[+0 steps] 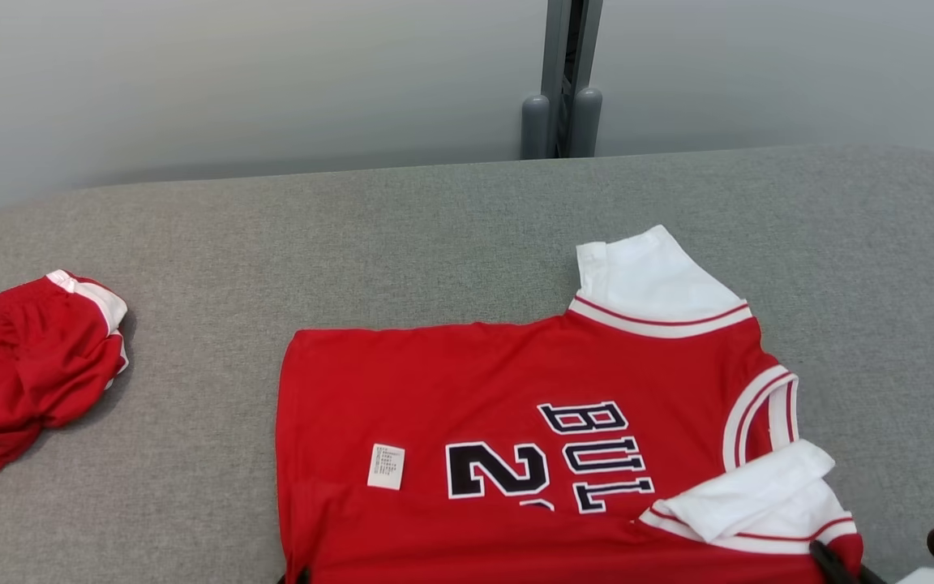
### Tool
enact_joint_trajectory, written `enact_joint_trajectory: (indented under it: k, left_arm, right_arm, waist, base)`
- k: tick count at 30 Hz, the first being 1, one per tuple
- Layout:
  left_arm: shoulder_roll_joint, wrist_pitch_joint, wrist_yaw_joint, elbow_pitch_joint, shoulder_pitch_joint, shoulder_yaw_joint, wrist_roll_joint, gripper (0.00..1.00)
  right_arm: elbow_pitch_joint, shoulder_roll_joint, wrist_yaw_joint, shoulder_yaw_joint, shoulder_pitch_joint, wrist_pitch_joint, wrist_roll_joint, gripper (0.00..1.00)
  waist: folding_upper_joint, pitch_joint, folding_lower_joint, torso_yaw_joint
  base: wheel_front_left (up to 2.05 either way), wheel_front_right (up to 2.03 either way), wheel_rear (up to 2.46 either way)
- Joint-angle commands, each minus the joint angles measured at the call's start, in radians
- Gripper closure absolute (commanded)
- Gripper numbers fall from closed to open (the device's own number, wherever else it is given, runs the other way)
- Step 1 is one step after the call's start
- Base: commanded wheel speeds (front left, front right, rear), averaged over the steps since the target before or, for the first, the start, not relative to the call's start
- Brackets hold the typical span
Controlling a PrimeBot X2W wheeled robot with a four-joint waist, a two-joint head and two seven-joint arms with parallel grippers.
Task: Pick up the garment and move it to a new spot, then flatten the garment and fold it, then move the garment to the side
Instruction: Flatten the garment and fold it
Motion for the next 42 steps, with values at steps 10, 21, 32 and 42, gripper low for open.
enact_joint_trajectory:
  k: [10, 21, 32, 42]
  left_arm:
    - [0.054, 0.086, 0.02, -0.131, 0.093, -0.014, -0.022, 0.0]
    - [0.078, 0.095, 0.049, -0.202, 0.084, 0.023, -0.039, 0.0]
    - [0.018, -0.065, 0.108, -0.264, -0.004, 0.148, -0.099, 0.0]
    - [-0.049, -0.151, 0.131, -0.217, -0.078, 0.188, -0.063, 0.0]
  right_arm:
    - [-0.141, 0.084, 0.0, -0.081, 0.102, 0.127, -0.055, 0.29]
    - [-0.197, 0.086, 0.0, -0.132, 0.05, 0.098, -0.101, 0.0]
    - [-0.215, 0.017, 0.0, -0.07, -0.107, -0.164, -0.067, 0.0]
    - [-0.127, -0.034, 0.0, 0.061, -0.201, -0.464, -0.208, 0.0]
  waist:
    - [0.0, -0.023, 0.0, 0.0]
    - [0.0, -0.038, 0.0, 0.006]
    - [0.0, -0.029, 0.0, -0.005]
    - [0.0, -0.017, 0.0, -0.014]
  base:
    - [0.0, 0.0, 0.0]
    - [0.0, 0.0, 0.0]
    - [0.0, 0.0, 0.0]
    - [0.0, 0.0, 0.0]
